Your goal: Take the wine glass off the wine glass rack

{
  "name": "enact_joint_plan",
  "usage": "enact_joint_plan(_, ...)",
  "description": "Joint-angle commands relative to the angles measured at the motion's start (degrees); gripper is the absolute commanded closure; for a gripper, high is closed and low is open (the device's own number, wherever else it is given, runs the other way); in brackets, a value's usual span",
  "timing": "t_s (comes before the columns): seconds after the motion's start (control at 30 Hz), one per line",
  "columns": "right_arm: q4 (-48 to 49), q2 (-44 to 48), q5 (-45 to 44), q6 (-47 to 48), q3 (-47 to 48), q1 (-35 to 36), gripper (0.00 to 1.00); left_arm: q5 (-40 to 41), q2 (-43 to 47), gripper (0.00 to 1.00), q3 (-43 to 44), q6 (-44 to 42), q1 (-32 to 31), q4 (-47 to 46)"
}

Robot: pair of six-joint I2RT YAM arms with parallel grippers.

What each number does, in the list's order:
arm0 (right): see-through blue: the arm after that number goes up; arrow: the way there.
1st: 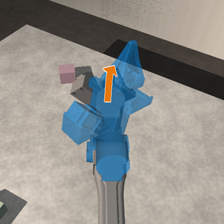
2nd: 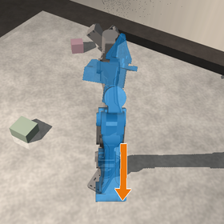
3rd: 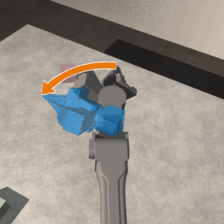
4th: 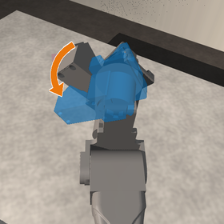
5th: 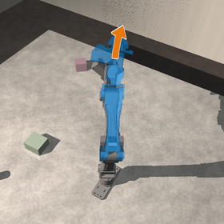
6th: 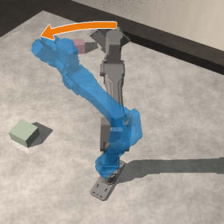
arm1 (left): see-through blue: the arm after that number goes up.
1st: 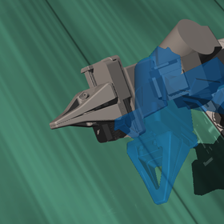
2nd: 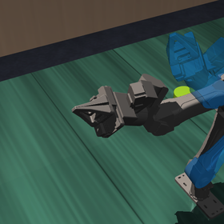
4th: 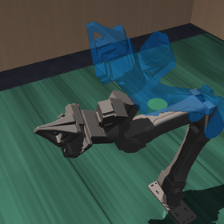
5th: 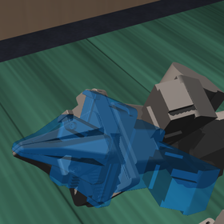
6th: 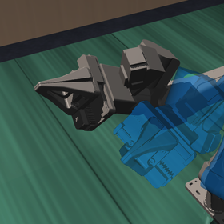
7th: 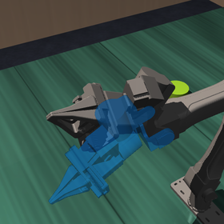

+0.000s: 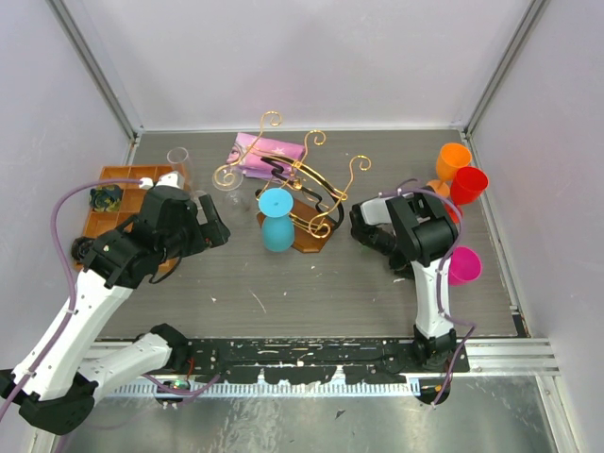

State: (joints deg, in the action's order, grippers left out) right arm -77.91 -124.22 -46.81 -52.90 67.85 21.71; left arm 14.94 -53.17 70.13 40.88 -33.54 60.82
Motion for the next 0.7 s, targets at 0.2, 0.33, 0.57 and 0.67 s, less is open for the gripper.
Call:
enact_joint_plan(0.2,21.3,6.7,10.4,0.2,-3.5,3.0,0.46,0.4,0.4,0.01,0.2,-0.4,0.0,0.6)
enact_joint_plan(0.33,24.8,9.8,12.4,3.0,-5.4,3.0,0.42,0.2,0.4,0.01,0.2,-0.3,0.0,0.5)
enact_joint_plan(0.57,28.8,13.6,16.8,7.3,-7.0,3.3,0.38,0.0,-0.6,0.01,1.4,-1.1,0.0,0.5)
enact_joint_plan(0.67,30.1,14.0,18.3,8.1,-8.0,3.6,0.38,0.0,-0.6,0.01,1.4,-1.2,0.0,0.5)
